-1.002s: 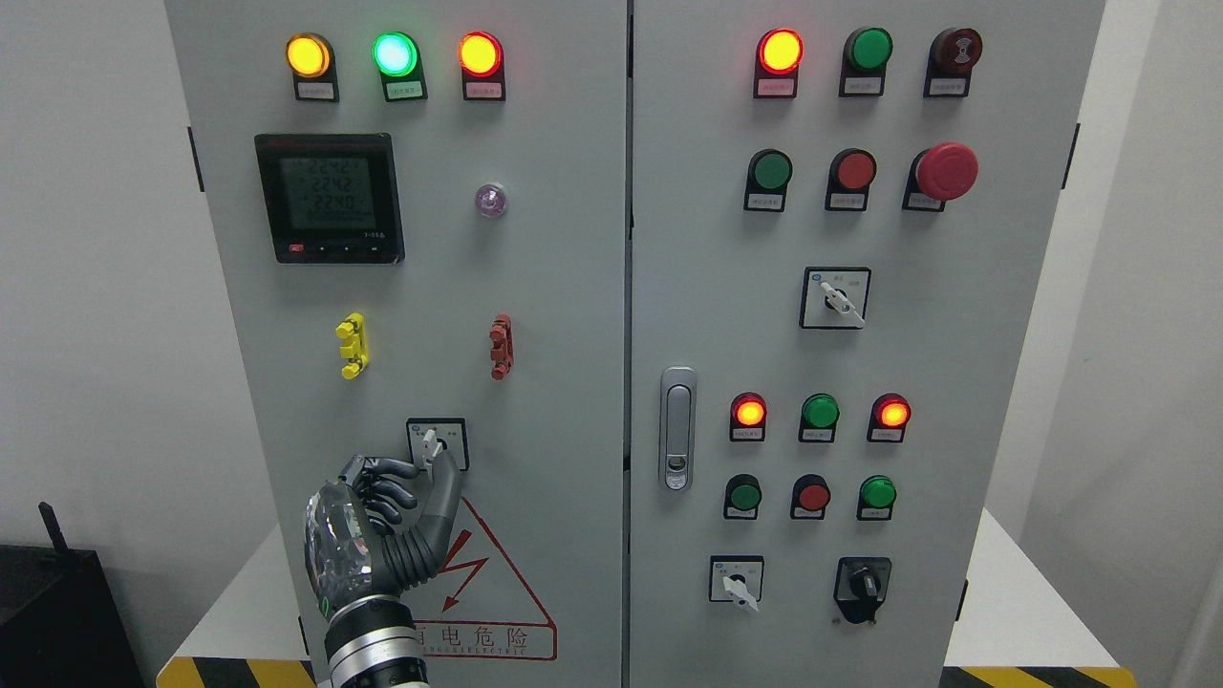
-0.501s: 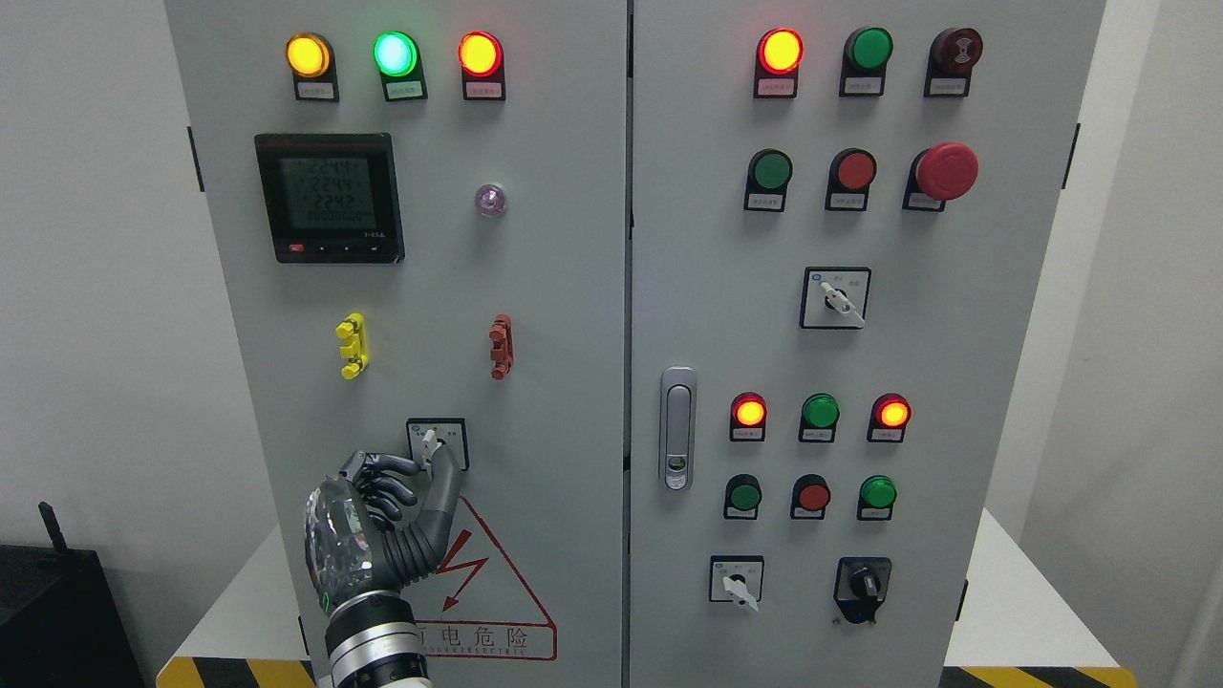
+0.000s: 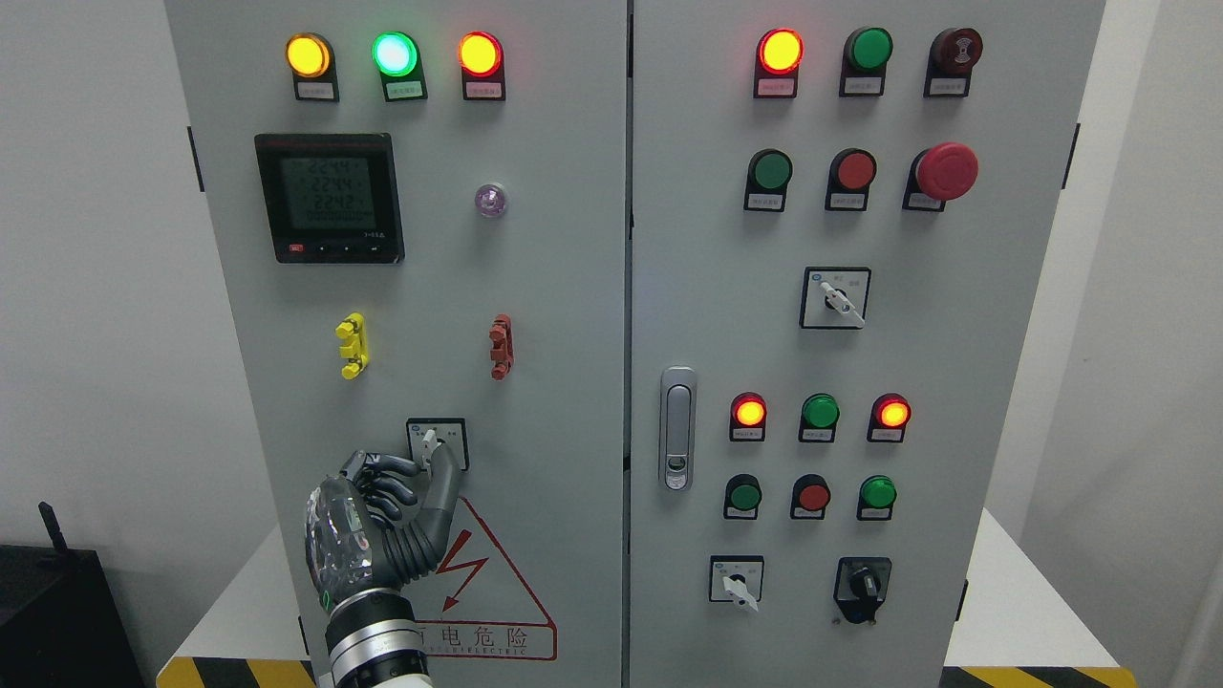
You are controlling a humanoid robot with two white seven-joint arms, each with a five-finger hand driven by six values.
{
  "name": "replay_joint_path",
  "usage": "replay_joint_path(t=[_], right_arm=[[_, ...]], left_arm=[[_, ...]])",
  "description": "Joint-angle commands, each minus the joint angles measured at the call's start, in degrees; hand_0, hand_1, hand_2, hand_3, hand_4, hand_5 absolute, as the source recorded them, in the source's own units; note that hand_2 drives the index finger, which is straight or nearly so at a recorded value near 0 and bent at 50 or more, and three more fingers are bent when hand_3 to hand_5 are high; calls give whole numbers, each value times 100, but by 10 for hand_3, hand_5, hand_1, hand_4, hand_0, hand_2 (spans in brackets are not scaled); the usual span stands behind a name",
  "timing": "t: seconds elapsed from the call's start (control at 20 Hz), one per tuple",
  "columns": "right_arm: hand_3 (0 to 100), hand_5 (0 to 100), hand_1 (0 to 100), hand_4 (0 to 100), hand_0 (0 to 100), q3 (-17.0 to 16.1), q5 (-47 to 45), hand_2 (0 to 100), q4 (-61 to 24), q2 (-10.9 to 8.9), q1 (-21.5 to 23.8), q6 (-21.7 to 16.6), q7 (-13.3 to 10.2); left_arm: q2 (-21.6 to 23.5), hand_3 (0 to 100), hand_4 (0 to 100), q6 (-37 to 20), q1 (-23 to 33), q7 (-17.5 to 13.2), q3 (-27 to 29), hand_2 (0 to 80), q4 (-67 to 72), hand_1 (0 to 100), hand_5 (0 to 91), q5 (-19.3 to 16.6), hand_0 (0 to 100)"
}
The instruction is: Turn on light switch 1
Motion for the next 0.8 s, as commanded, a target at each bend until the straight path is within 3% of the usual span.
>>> replay_joint_path(t=[0.0,0.75], right_arm=[[0,0,389,0,120,7,7,0,0,0,-1,4,2],[0,0,389,0,120,-2,-2,0,0,0,-1,4,2]], left_arm=[[0,859,883,5,-7,-7,-1,604,28,541,772,29,214],[0,873,889,5,-50,-7,-1,624,19,503,774,29,199]])
